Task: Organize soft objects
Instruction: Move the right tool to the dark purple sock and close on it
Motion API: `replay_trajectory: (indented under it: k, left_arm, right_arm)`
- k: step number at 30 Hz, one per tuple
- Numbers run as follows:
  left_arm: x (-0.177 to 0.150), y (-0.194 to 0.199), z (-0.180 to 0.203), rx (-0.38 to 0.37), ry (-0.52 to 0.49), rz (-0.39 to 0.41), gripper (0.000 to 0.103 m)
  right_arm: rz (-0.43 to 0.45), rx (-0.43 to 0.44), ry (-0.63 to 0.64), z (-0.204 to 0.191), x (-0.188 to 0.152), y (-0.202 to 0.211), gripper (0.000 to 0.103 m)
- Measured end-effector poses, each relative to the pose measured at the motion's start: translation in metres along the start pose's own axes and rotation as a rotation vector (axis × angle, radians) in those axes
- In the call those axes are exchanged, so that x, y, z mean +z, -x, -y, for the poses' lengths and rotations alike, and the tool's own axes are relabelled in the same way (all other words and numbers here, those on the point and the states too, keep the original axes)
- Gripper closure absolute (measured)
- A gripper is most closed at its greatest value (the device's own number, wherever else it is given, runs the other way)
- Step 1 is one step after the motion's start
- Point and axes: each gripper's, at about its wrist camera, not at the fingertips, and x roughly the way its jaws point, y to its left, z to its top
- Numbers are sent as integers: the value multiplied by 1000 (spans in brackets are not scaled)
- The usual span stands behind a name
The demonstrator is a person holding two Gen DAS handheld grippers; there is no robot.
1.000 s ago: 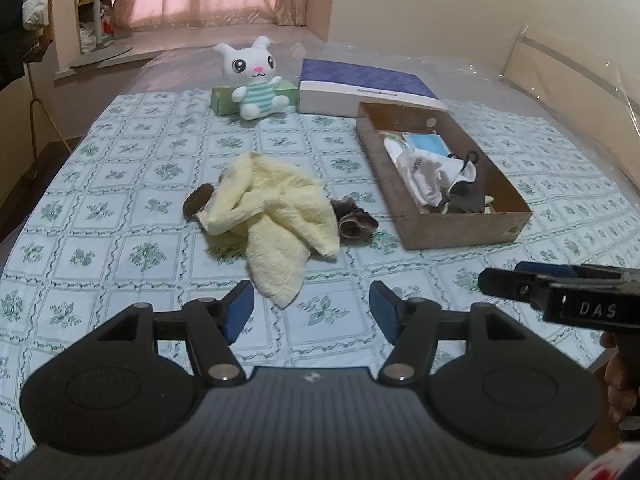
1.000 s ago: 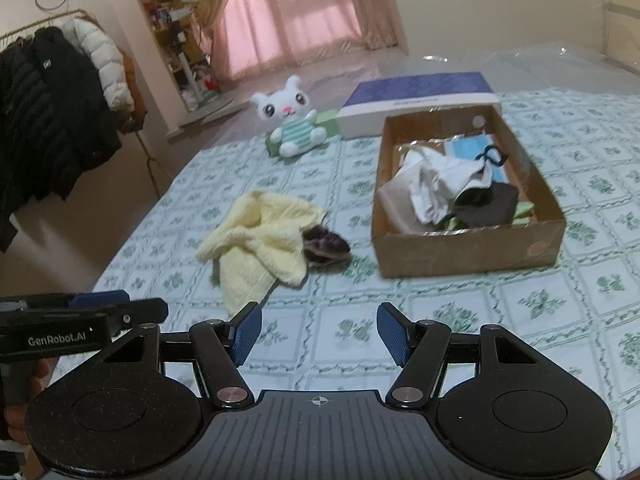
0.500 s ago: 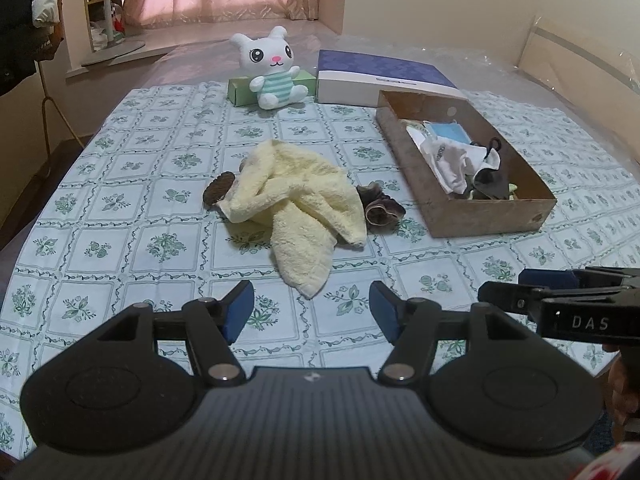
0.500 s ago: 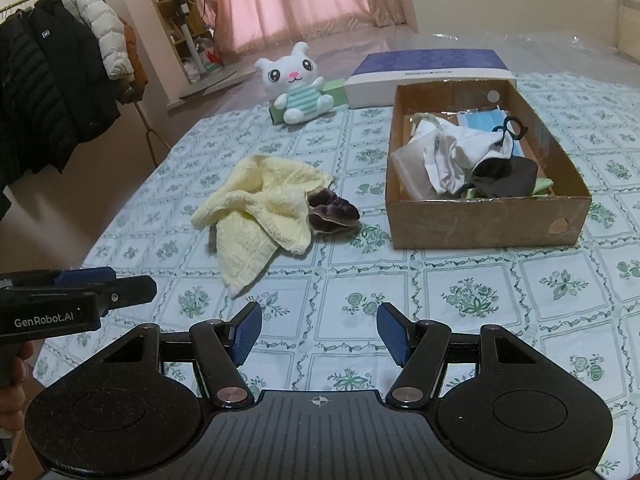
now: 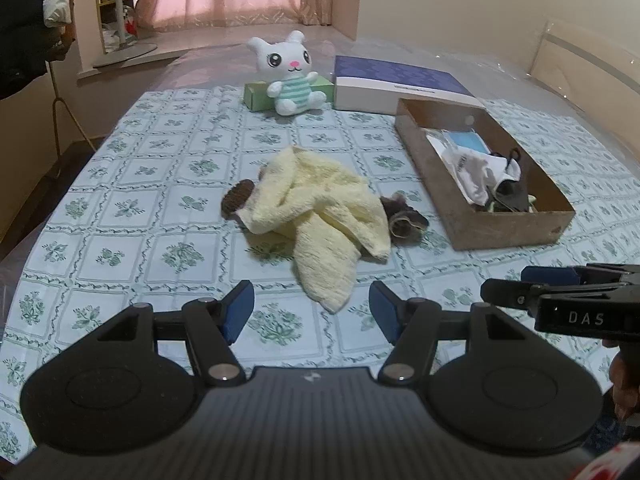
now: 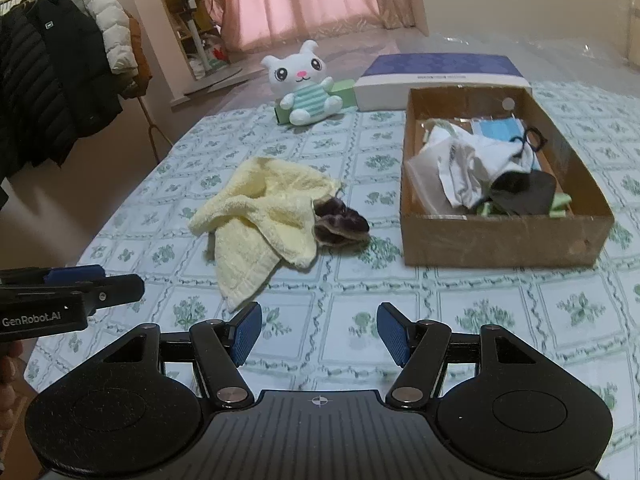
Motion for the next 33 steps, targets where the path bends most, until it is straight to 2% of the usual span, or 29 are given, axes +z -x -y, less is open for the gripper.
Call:
replay_trajectory:
  k: [13,16,20,33]
  left_arm:
    - [11,-27,-18,44,-4,5,42]
    - [13,-35,-24,52,1,4,42]
    - [15,-48,-31,64,8,-2,42]
    - [13,-78,-54,96,45,-34,43]
  right_arm:
    - [77,-59,169,-10,25,-47,40]
    - [84,-68,211,-12,28,-60,43]
    - [72,-60,244,-12,34,-81,52]
    - [8,-163,390,-15,38,-140,59]
